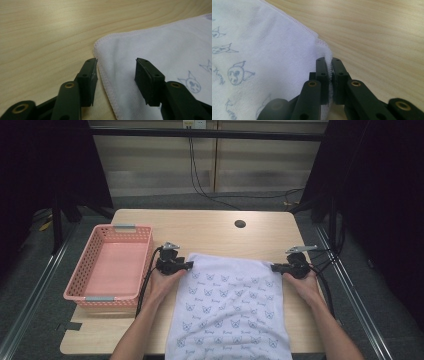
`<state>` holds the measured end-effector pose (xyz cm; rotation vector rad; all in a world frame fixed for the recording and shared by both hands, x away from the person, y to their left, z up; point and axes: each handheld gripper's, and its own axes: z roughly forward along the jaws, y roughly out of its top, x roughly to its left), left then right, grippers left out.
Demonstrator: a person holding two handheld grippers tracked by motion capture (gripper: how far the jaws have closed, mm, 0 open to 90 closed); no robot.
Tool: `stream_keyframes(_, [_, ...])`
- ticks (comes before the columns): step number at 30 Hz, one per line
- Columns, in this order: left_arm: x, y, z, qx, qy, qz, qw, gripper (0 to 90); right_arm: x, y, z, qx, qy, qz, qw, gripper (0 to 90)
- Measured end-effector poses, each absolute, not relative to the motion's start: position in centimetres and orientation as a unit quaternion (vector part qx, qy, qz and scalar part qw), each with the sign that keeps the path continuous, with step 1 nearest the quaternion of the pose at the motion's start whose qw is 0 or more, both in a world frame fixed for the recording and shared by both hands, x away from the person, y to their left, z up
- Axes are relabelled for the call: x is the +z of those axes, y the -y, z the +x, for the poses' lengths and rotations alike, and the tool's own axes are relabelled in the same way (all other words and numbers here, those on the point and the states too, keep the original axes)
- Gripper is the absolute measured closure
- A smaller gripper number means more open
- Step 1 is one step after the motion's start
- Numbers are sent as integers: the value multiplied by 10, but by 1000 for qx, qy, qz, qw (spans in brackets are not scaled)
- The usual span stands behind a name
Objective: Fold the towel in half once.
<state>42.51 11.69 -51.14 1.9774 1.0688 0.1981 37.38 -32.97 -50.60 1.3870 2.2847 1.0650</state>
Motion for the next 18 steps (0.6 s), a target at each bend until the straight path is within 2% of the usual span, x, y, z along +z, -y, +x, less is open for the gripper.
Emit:
stream_keyframes(2, [-512,-114,428,72,-423,793,433,555,-506,330,374,369,-786,477,132,866])
stream_keyframes(3, [-513,-111,427,70,-416,795,436,597,-506,330,374,371,-786,476,131,865])
stream_keyframes(7, [-514,-110,426,44,-403,803,437,843,-503,331,374,387,-780,476,123,866])
stream_keyframes(12, [-504,-109,420,22,-388,804,449,870,-493,337,372,413,-769,474,118,867])
stream_keyframes(18, [-468,-102,410,34,-360,805,469,870,-470,340,368,439,-759,464,126,867])
